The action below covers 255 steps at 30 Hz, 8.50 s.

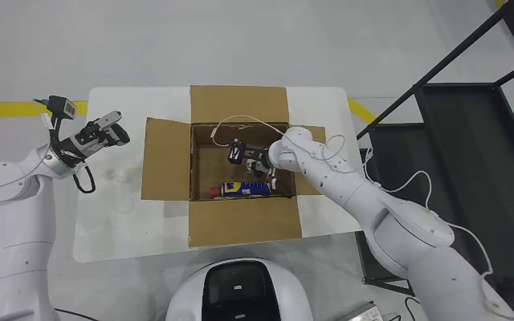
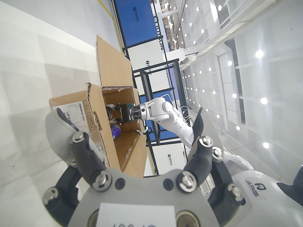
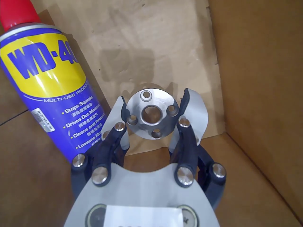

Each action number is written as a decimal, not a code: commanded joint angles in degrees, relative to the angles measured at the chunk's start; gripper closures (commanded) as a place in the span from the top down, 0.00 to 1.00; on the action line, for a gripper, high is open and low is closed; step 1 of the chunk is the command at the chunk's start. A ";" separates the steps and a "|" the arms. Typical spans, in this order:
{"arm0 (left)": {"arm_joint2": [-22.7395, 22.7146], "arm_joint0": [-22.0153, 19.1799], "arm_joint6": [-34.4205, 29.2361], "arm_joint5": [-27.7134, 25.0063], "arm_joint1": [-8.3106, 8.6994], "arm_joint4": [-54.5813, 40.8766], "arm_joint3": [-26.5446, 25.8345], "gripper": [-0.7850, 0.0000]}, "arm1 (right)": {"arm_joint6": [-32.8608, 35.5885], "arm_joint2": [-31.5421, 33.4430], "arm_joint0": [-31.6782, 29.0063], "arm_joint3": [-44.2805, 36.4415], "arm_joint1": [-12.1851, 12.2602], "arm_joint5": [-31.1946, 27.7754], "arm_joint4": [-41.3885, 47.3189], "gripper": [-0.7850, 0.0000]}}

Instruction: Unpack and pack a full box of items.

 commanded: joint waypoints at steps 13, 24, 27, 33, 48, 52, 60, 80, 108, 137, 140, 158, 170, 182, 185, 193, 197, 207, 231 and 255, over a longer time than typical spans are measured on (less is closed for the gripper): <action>0.00 0.00 0.00 0.00 0.00 0.00 0.00 1.00 | -0.65 0.34 2.32 5.14 -2.87 -1.54 -0.19 1.00; 0.00 0.00 0.00 0.00 0.00 0.00 0.00 1.00 | 2.56 17.85 -9.22 -20.94 8.26 -6.11 2.40 1.00; 0.00 0.00 0.00 0.00 0.00 0.00 0.00 1.00 | 5.34 27.52 -18.11 -33.61 12.54 -7.20 2.95 1.00; 0.00 0.00 0.00 0.00 0.00 0.00 0.00 1.00 | 7.23 45.41 -35.24 -52.31 17.82 -9.94 6.11 1.00; 0.00 0.00 0.00 0.00 0.00 0.00 0.00 1.00 | -7.53 68.53 -57.63 -59.85 20.73 -8.09 2.69 1.00; 0.00 0.00 0.00 0.00 0.00 0.00 0.00 1.00 | -7.53 68.53 -57.63 -59.85 20.73 -8.09 2.69 1.00; 0.00 0.00 0.00 0.00 0.00 0.00 0.00 1.00 | -8.83 70.88 -58.19 -54.99 20.85 -4.10 2.78 1.00; 0.00 0.00 0.00 0.00 0.00 0.00 0.00 1.00 | -4.87 64.37 -49.67 -27.26 20.63 -0.95 2.60 1.00; 0.00 0.00 0.00 0.00 0.00 0.00 0.00 1.00 | -11.39 55.72 -39.13 -11.83 19.38 1.12 -3.56 0.00; 0.00 0.00 0.00 0.00 0.00 0.00 0.00 1.00 | -8.52 54.84 -43.31 -52.55 20.96 -5.05 6.02 0.00; 0.00 0.00 0.00 0.00 0.00 0.00 0.00 1.00 | -7.69 47.24 -38.32 -50.01 19.77 -4.11 5.14 0.00; 0.00 0.00 0.00 0.00 0.00 0.00 0.00 1.00 | -10.40 34.47 -28.87 -41.26 16.68 -1.14 2.22 0.00; 0.00 0.00 0.00 0.00 0.00 0.00 0.00 1.00 | -9.67 29.34 -23.50 -37.90 14.97 -0.06 0.29 0.00; 0.00 0.00 0.00 0.00 0.00 0.00 0.00 1.00 | -14.83 9.66 -6.97 -14.30 4.99 1.11 -1.38 0.00; 0.00 0.00 0.00 0.00 0.00 0.00 0.00 1.00 | -17.20 6.97 -4.86 -8.82 2.70 1.03 -1.99 0.00; 0.00 0.00 0.00 0.00 0.00 0.00 0.00 1.00 | -21.84 2.66 -1.51 2.26 -2.03 -0.36 -4.08 0.00; 0.00 0.00 0.00 0.00 0.00 0.00 0.00 1.00 | -23.44 1.52 -0.66 6.26 -3.88 -1.29 -4.58 0.00; 0.05 0.14 0.32 0.07 -0.01 0.05 -0.10 1.00 | -26.14 1.80 1.13 10.77 -5.40 -5.38 -6.08 1.00; 12.77 -11.31 -3.43 -6.43 -1.86 -1.60 23.30 1.00 | -5.09 32.60 -20.23 -27.01 13.19 -22.08 21.88 1.00; 22.21 -19.87 -9.18 -6.61 -5.02 -10.11 22.47 1.00 | 4.42 37.80 -26.66 -36.85 15.74 -16.16 31.15 1.00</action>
